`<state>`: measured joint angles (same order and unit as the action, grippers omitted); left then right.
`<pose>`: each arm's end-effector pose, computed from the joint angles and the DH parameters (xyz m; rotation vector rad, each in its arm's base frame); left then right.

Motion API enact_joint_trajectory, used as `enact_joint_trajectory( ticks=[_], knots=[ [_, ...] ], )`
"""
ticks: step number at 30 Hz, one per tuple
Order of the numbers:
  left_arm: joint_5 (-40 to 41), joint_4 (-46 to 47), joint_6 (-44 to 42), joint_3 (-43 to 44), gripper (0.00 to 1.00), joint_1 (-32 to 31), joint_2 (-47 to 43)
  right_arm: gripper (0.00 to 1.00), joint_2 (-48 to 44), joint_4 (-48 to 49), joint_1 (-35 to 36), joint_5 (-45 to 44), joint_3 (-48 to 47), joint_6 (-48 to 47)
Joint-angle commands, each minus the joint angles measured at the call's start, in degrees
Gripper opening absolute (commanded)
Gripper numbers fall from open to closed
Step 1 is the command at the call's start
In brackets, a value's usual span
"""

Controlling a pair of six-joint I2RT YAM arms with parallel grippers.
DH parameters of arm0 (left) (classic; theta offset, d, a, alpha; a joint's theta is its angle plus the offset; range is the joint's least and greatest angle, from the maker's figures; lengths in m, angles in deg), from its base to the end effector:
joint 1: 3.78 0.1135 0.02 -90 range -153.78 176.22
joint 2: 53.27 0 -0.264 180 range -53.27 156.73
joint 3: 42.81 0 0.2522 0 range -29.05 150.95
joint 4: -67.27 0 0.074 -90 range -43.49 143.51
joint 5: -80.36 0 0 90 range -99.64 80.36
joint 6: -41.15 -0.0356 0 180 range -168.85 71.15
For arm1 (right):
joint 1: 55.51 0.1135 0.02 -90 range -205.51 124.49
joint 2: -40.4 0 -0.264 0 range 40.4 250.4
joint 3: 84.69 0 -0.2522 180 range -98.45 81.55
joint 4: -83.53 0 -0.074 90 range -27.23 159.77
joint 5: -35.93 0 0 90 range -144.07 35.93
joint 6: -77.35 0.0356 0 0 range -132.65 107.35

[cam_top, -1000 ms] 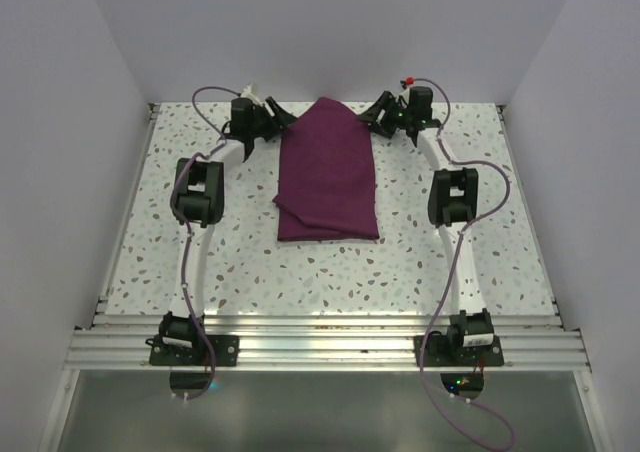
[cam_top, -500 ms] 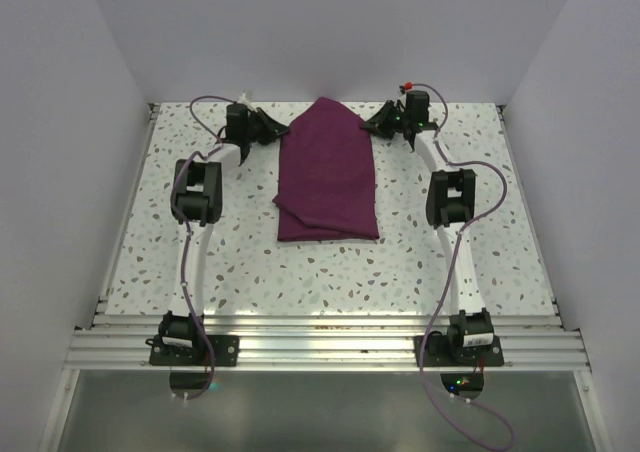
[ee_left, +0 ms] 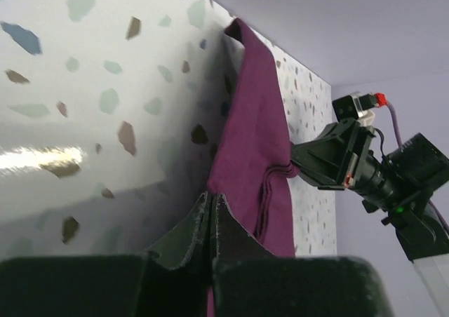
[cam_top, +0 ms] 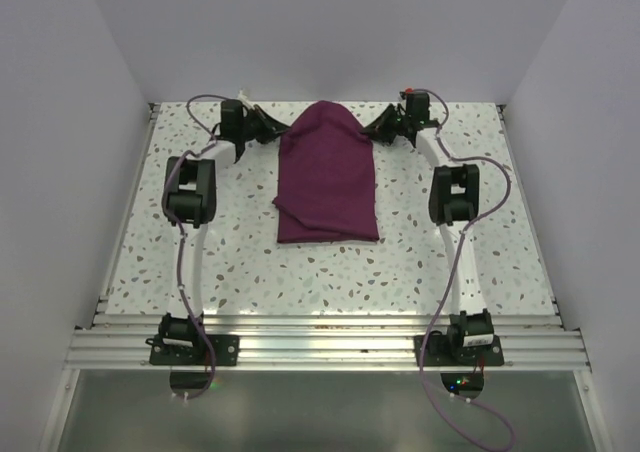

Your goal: Prepare the surgical pack

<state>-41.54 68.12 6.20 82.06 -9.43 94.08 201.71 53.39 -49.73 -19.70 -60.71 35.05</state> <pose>0.5676 -0.0751 0.1211 -0.4972 2.0376 -1.2144 0.6003 0.0810 0.1149 0.4769 2.2639 1.1612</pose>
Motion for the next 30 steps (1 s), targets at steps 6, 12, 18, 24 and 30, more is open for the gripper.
enact_joint_trajectory(
  ticks=[6, 12, 18, 24, 30],
  knots=[
    [-5.62, -1.86, -5.9, -15.12, 0.0, -0.06, -21.83, 0.0, -19.8, -8.12, 1.07, 4.83, 11.9, -1.29],
    [-7.47, -2.74, -8.37, -29.53, 0.0, -0.33, -32.72, 0.0, -29.99, -15.77, 1.34, 4.3, 21.3, -4.97],
    [-9.32, -8.09, -13.2, -36.84, 0.0, -1.29, -40.73, 0.0, -41.42, -20.26, 2.13, 3.87, 33.25, -9.46],
    [-8.27, -14.52, -18.3, -42.72, 0.0, -1.38, -47.23, 0.0, -50.47, -20.18, 2.48, 2.9, 48.54, -11.48],
    [-8.35, -18.57, -20.5, -48.78, 0.0, -1.47, -51.8, 0.0, -55.22, -22.11, 2.66, 2.46, 56.9, -14.21]
  ],
)
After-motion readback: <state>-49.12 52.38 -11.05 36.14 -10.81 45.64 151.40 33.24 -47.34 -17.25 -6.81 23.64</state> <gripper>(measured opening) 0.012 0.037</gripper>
